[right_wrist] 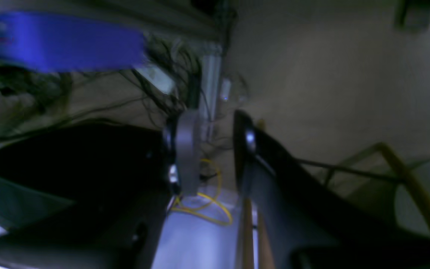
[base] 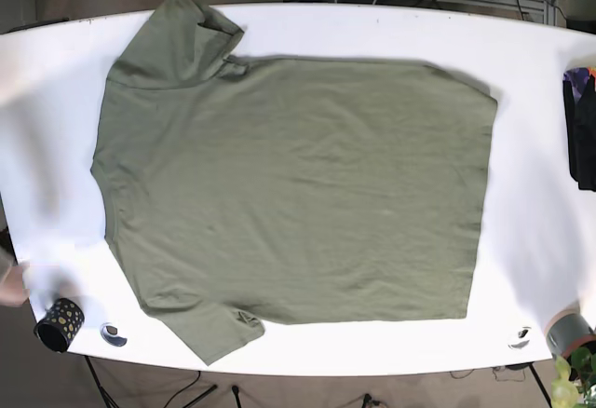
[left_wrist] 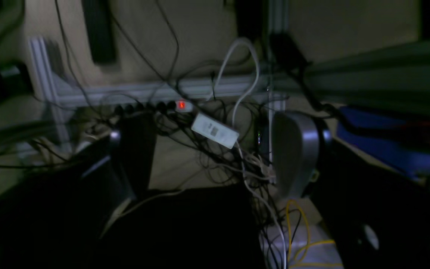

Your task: Fold the T-shirt properly

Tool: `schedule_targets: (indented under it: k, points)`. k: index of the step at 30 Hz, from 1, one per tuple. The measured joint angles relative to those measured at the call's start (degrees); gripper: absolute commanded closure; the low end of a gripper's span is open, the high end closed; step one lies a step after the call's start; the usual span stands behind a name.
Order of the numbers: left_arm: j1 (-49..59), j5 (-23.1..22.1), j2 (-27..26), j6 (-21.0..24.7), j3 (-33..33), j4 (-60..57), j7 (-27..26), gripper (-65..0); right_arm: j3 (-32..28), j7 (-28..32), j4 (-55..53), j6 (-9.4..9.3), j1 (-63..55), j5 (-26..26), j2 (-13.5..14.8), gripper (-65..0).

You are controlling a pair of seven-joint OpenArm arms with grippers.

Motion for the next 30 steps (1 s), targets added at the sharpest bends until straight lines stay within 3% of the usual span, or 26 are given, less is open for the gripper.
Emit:
schedule_targets:
  k: [6, 10, 14, 16, 23, 24, 30]
  points:
    - [6.91, 0.02, 0.11, -0.02, 0.0, 9.6, 0.63, -44.0, -0.22, -0.07, 10.51, 0.0, -8.96, 0.15, 1.11, -14.4]
    - [10.4, -0.24, -0.02, -0.02, 0.0, 15.06, 0.17, -44.0, 4.79, -0.2, 16.94, 0.42, -14.03, 0.24, 0.76, -14.4]
    - [13.81, -6.23, -0.2, 0.02, -0.26, 20.41, 0.39, -44.0, 8.66, -0.07, 22.62, -0.02, -16.39, 0.35, 0.98, -14.4]
    - [14.53, -9.4, -0.81, 0.17, -0.2, 22.75, 0.5, -44.0, 10.29, -0.48, 25.38, 0.92, -17.03, 0.15, 0.94, -14.4]
    - [13.2, -19.98, -5.95, 0.85, -0.68, 28.44, -0.59, -44.2, 13.7, -0.11, 33.35, 0.55, -16.92, 0.46, 0.96, -14.4]
    - [12.41, -21.35, -5.88, 0.79, -0.76, 28.41, 0.11, -44.4, 14.43, -0.44, 33.94, 1.44, -16.61, 1.18, 0.63, -14.4]
    - [5.16, -23.76, -5.31, 0.39, -2.36, 28.48, 0.44, -44.7, 15.85, -0.39, 35.1, 0.35, -11.85, 10.34, 1.29, -15.2]
